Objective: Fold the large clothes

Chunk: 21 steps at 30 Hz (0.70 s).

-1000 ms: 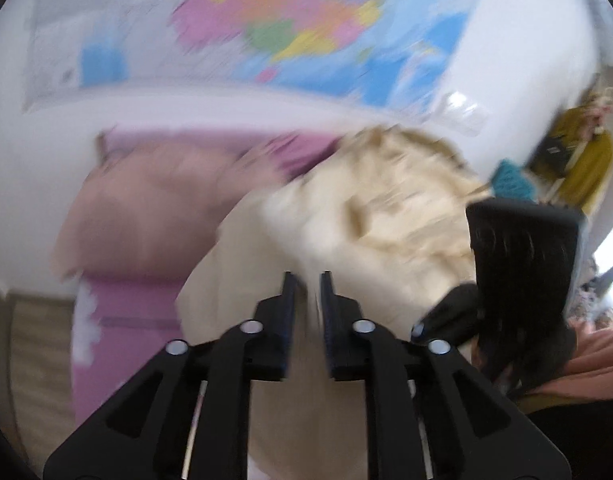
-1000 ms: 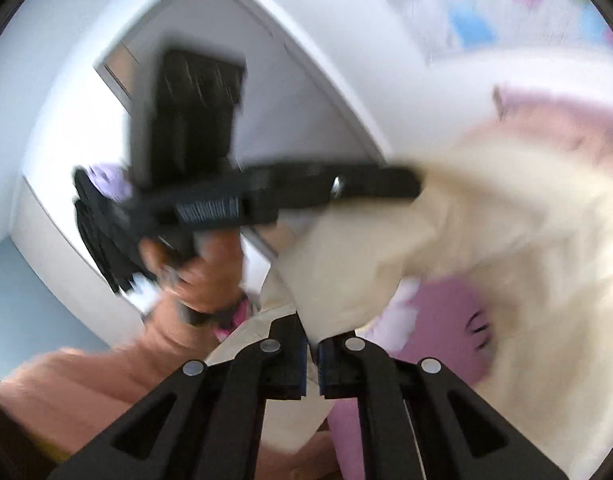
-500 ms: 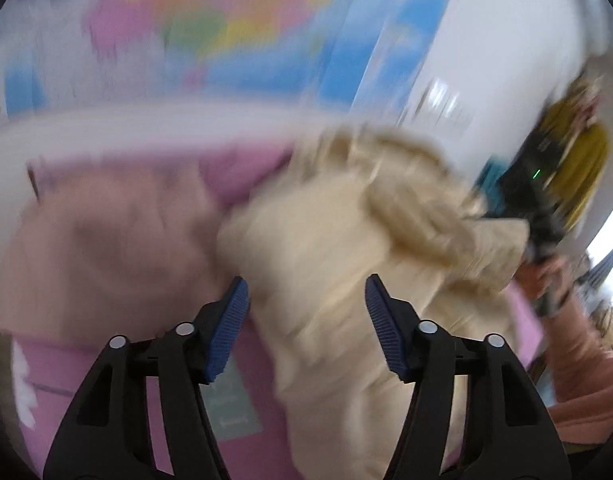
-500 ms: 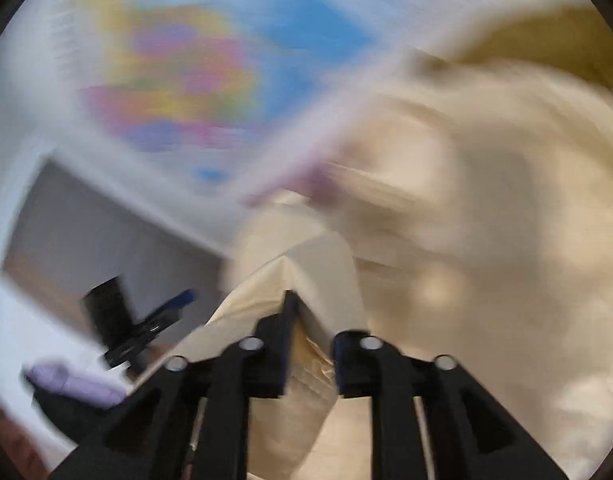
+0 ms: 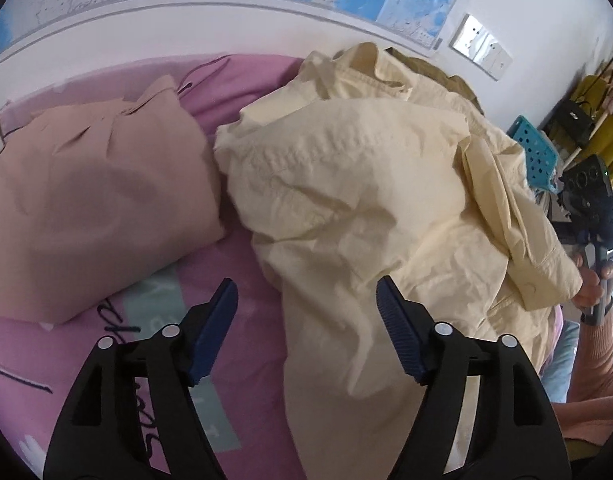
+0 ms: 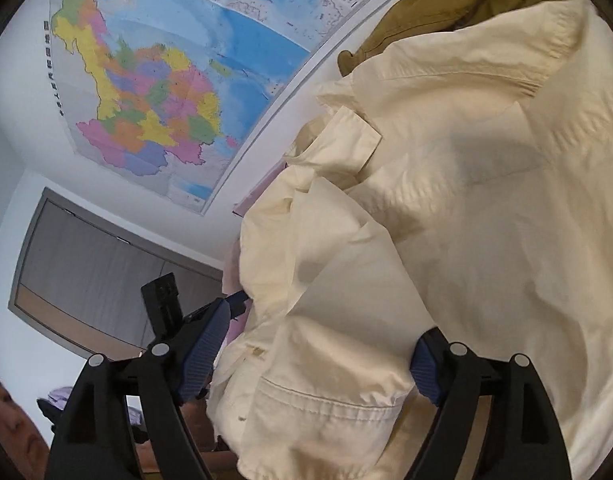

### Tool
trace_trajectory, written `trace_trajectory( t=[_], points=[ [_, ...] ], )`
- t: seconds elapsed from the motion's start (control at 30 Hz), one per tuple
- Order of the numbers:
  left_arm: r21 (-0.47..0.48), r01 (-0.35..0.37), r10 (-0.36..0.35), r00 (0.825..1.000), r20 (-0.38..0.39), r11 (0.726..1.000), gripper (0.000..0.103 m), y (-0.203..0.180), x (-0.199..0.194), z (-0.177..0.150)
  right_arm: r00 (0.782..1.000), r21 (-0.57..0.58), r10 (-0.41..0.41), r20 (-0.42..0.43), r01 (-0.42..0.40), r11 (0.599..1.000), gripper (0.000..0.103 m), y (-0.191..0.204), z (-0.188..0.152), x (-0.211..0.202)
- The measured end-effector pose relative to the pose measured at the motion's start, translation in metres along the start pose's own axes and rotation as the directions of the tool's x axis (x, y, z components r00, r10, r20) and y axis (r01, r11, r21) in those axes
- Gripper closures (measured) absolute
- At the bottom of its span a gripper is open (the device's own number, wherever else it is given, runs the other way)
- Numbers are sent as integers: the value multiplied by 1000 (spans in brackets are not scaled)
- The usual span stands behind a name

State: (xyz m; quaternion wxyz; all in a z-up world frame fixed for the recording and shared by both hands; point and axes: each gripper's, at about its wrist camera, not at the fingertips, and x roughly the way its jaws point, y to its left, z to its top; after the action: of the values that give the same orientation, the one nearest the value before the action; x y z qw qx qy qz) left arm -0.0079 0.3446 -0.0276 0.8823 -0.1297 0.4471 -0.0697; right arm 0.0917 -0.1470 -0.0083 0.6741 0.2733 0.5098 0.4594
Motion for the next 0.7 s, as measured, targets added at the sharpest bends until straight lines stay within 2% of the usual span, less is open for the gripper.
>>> trace_trajectory(
  t=[0.07, 0.1, 0.17, 0.27, 0.3, 0.37, 0.43, 0.47, 0.5, 0.53, 0.57, 0.6, 0.63, 0.67, 0.7],
  points=[
    [12, -3, 3, 1000, -8, 1000, 25, -6, 3, 2, 998, 38, 66, 13, -67, 997, 16, -4, -11, -11],
    [21, -13, 13, 1000, -9, 1000, 25, -8, 5, 4, 999, 39, 41, 12, -41, 998, 16, 2, -5, -1],
    [28, -23, 24, 1000, -20, 999, 23, -11, 10, 6, 995, -21, -94, 31, 95, 995, 16, 9, -9, -11],
    [37, -48, 49, 998, -42, 998, 23, -12, 20, 9, 990, -146, -139, 25, 141, 979, 16, 30, -26, -17],
    [34, -48, 49, 998, -48, 998, 24, -13, 24, 10, 981, -226, -191, 35, 194, 955, 16, 44, -36, -15],
    [37, -56, 58, 997, -56, 998, 28, -15, 29, 12, 956, -416, -288, 60, 286, 863, 11, 74, -60, -2],
    [44, -61, 64, 996, -58, 997, 32, -18, 33, 13, 935, -509, -346, 84, 339, 791, 9, 88, -76, 13],
    [48, -64, 66, 996, -56, 997, 39, -19, 34, 13, 917, -542, -388, 92, 373, 753, 9, 92, -81, 23],
    [50, -65, 68, 996, -53, 997, 49, -21, 34, 13, 891, -565, -443, 100, 417, 712, 11, 92, -84, 34],
    [53, -62, 65, 997, -51, 997, 55, -22, 34, 13, 872, -566, -481, 93, 443, 695, 22, 88, -83, 42],
    [47, -64, 66, 997, -43, 997, 68, -22, 32, 13, 862, -555, -501, 78, 455, 697, 32, 84, -79, 49],
    [30, -69, 70, 997, -33, 997, 78, -20, 30, 14, 868, -537, -493, 49, 439, 720, 52, 79, -74, 51],
    [4, -71, 71, 997, -18, 997, 81, -15, 25, 15, 879, -529, -474, 41, 422, 736, 76, 75, -69, 48],
    [-12, -77, 77, 997, -5, 997, 85, -11, 22, 16, 888, -522, -457, 48, 413, 746, 88, 74, -63, 44],
    [-29, -88, 88, 996, 13, 996, 85, -5, 15, 16, 901, -494, -429, 66, 403, 770, 95, 74, -51, 35]
  ],
)
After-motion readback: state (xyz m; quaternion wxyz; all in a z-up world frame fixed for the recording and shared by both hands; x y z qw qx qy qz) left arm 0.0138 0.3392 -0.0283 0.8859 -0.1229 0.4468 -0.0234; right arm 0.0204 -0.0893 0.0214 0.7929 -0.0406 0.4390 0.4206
